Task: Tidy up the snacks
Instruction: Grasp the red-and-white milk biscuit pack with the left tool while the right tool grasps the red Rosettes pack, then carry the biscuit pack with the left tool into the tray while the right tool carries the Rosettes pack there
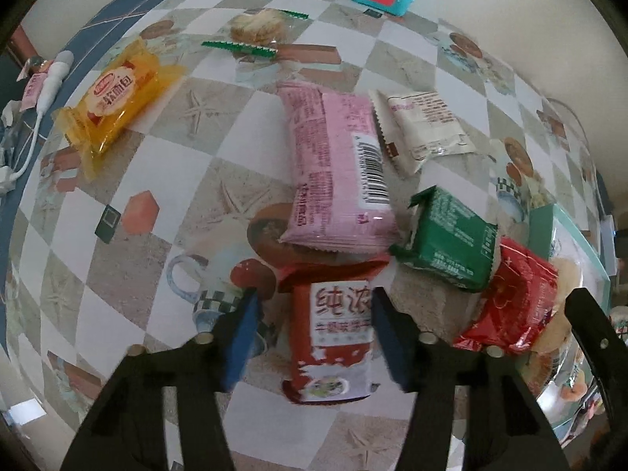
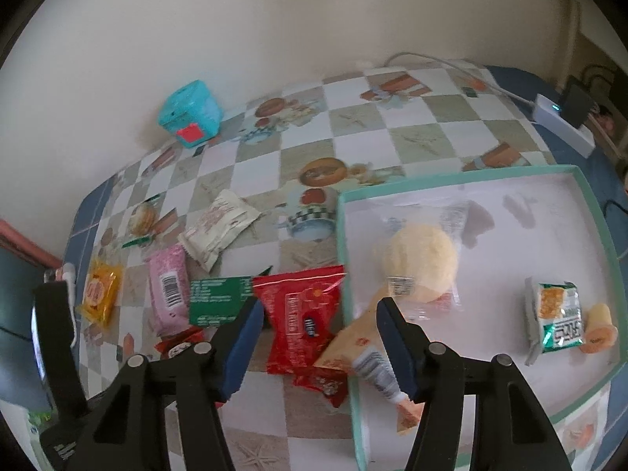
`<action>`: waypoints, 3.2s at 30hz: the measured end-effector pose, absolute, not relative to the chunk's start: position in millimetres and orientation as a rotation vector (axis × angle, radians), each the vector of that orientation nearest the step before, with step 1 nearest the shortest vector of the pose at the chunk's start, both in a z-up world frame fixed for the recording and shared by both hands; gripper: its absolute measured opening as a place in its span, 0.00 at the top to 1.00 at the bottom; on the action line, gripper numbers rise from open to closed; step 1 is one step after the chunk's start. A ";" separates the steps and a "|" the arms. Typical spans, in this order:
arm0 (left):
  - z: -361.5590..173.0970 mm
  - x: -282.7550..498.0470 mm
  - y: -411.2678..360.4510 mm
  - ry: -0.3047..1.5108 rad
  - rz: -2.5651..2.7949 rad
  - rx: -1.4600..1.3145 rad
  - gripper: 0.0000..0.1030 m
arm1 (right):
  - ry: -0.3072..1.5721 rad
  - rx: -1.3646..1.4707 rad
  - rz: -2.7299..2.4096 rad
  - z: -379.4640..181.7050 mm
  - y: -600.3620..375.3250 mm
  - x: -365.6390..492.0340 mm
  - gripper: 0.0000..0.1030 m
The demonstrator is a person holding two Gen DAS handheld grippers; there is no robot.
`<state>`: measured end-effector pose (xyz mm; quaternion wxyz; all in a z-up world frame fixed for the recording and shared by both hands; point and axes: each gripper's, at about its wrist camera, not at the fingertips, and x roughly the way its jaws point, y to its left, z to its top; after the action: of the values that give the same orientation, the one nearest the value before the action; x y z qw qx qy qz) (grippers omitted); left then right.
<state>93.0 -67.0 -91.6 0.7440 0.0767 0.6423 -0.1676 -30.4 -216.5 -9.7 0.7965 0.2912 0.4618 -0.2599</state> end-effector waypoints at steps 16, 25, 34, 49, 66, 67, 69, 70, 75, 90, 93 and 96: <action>-94.2 121.6 -17.8 1.411 -0.237 0.083 0.51 | 1.100 0.517 -0.475 -36.2 -184.3 0.7 0.45; -98.4 130.2 8.3 1.410 -0.197 0.055 0.51 | 1.165 0.506 -0.440 -57.2 -172.5 9.5 0.46; -87.6 118.0 -14.5 1.394 -0.201 0.056 0.60 | 1.128 0.513 -0.448 -48.8 -172.4 5.3 0.58; -36.2 114.8 -11.5 1.284 -0.203 0.039 0.60 | 1.013 0.528 -0.450 -2.3 -167.9 -12.0 0.58; 19.2 96.6 -20.8 1.134 -0.252 0.049 0.60 | 0.899 0.632 -0.577 38.1 -204.8 -58.6 0.58; 21.6 94.9 -22.0 1.129 -0.256 0.050 0.60 | 0.891 0.640 -0.584 40.3 -208.3 -62.2 0.58; 25.8 91.0 -25.3 1.120 -0.267 0.053 0.60 | 0.872 0.659 -0.605 44.6 -217.1 -70.2 0.58; 27.8 88.8 -27.8 1.115 -0.274 0.056 0.60 | 0.866 0.669 -0.612 46.2 -220.6 -73.6 0.58; 32.2 80.0 -39.1 1.107 -0.301 0.074 0.60 | 0.832 0.722 -0.662 52.1 -242.7 -95.4 0.58; 46.7 42.8 -95.9 1.072 -0.432 0.149 0.60 | 0.798 0.816 -0.879 49.4 -308.3 -163.5 0.58; 47.2 29.0 -116.4 1.064 -0.483 0.186 0.60 | 0.793 0.840 -0.908 47.7 -318.0 -174.0 0.58; 46.0 13.3 -138.5 1.071 -0.549 0.216 0.60 | 0.791 0.858 -0.928 45.3 -325.3 -182.0 0.58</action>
<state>13.3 -138.5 46.0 0.8190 0.1014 0.5026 -0.2576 -182.0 -325.3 45.3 0.7346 0.3905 0.3600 -0.4221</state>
